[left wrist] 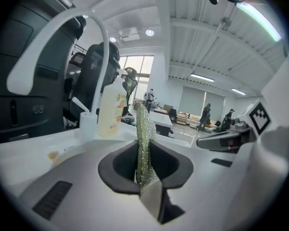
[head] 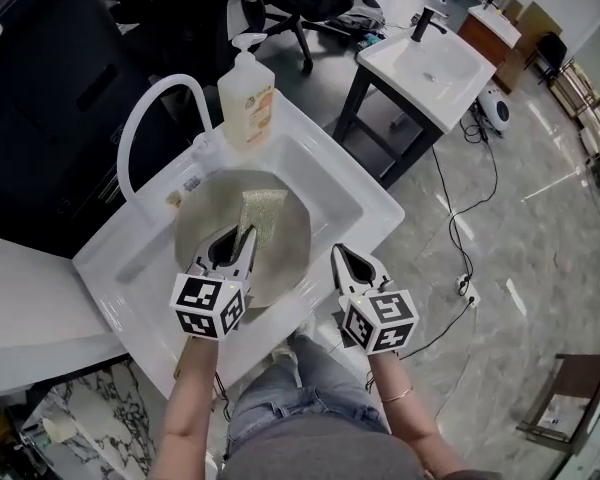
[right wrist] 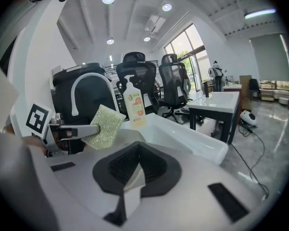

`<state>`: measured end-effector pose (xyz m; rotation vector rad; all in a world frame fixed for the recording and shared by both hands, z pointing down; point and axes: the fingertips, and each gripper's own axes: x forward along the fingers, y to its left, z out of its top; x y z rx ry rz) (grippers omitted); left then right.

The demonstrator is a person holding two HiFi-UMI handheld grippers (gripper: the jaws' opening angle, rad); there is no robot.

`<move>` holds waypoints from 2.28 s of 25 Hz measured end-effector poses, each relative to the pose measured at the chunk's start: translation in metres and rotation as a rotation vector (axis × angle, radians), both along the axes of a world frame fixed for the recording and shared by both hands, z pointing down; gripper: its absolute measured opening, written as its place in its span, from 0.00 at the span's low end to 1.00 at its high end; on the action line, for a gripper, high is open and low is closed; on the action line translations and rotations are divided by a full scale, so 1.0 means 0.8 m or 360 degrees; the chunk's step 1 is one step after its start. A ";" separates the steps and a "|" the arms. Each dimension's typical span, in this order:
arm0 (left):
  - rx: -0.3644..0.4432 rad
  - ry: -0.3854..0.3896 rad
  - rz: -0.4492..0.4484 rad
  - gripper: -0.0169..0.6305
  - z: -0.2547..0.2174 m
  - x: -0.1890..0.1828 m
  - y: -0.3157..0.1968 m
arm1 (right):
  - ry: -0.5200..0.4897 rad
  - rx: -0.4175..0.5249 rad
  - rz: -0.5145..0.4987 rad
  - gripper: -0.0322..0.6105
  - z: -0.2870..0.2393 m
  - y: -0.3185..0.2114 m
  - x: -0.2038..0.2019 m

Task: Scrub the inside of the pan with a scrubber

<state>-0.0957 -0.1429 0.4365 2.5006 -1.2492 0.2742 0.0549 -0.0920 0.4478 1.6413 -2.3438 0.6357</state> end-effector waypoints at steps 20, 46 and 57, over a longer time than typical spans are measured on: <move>-0.0393 -0.0060 0.0342 0.13 0.148 0.074 -0.036 | -0.0084 -0.0032 0.0077 0.07 0.013 -0.072 0.038; -0.0433 -0.0370 -0.0075 0.13 0.201 0.030 -0.136 | -0.0143 -0.0138 -0.0004 0.07 0.033 -0.094 0.033; -0.0499 -0.0467 -0.0562 0.13 0.196 -0.054 -0.155 | -0.0142 -0.0137 -0.0074 0.07 0.031 -0.093 0.018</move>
